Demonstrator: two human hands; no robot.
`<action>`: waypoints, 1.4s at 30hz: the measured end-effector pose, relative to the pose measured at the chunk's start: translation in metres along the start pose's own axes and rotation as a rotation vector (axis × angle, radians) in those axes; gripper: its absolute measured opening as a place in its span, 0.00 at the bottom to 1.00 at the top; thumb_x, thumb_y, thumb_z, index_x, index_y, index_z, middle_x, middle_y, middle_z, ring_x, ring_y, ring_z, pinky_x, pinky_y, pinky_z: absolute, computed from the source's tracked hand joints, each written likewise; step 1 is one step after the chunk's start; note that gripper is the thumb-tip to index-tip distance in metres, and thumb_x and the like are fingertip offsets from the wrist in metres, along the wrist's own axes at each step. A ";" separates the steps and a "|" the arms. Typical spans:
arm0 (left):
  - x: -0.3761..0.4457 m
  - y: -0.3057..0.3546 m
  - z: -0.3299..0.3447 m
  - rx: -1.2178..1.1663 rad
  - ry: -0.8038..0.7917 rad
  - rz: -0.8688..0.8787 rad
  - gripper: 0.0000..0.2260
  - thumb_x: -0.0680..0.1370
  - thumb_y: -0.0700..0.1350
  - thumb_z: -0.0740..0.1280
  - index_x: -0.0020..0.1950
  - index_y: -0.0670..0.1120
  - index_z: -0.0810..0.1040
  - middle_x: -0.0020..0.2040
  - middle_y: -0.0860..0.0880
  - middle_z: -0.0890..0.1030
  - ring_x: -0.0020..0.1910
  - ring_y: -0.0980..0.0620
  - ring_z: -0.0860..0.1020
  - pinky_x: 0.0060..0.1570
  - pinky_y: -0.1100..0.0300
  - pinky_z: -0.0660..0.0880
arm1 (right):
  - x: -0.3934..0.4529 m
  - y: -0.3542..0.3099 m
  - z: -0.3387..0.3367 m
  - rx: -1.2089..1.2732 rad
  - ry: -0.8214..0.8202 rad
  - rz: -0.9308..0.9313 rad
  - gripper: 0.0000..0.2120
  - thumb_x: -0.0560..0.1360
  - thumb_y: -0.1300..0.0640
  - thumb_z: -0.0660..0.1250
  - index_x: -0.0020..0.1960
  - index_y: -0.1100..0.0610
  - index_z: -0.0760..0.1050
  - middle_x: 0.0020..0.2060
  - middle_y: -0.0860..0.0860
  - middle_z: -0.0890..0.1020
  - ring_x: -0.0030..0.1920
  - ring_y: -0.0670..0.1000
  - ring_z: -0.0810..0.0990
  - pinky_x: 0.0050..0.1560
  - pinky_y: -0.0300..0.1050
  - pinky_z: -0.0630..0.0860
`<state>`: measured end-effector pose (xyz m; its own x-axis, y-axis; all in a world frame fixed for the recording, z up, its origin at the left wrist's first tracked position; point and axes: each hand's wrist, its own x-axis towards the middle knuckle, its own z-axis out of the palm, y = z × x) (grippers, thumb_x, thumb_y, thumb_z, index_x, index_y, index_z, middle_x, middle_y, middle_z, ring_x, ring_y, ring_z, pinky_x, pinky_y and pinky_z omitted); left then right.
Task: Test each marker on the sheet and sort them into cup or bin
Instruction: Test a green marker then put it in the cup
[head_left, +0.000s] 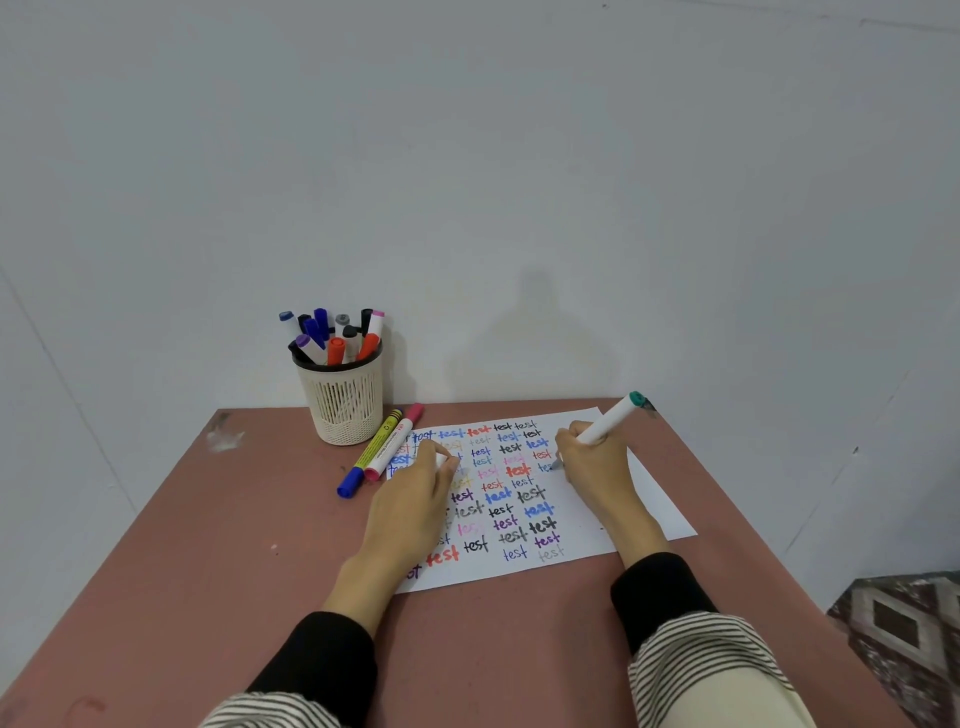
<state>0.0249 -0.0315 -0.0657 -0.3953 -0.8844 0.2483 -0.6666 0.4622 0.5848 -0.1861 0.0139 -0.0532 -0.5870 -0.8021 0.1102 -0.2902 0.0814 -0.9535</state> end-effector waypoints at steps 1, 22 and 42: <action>0.000 0.000 0.000 -0.001 0.000 0.000 0.10 0.84 0.54 0.52 0.56 0.50 0.68 0.29 0.53 0.71 0.30 0.55 0.71 0.28 0.58 0.59 | 0.000 0.000 -0.001 0.004 0.005 0.006 0.12 0.75 0.62 0.62 0.35 0.58 0.63 0.32 0.56 0.65 0.28 0.47 0.68 0.27 0.35 0.62; 0.000 0.000 0.000 -0.009 0.001 0.003 0.09 0.84 0.54 0.52 0.56 0.51 0.67 0.30 0.52 0.72 0.31 0.55 0.72 0.28 0.58 0.60 | 0.000 0.000 0.002 0.015 0.065 -0.008 0.16 0.78 0.60 0.60 0.34 0.57 0.59 0.31 0.56 0.66 0.32 0.50 0.66 0.34 0.43 0.61; 0.002 0.001 -0.009 -0.411 0.090 0.044 0.18 0.85 0.48 0.52 0.75 0.52 0.65 0.68 0.57 0.67 0.68 0.68 0.62 0.68 0.71 0.56 | -0.009 -0.027 0.004 0.663 -0.084 0.093 0.25 0.78 0.40 0.59 0.53 0.60 0.81 0.32 0.50 0.79 0.28 0.45 0.68 0.32 0.39 0.67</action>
<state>0.0292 -0.0332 -0.0577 -0.3489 -0.8749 0.3360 -0.3351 0.4513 0.8271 -0.1701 0.0165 -0.0292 -0.5184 -0.8549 0.0228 0.2998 -0.2066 -0.9314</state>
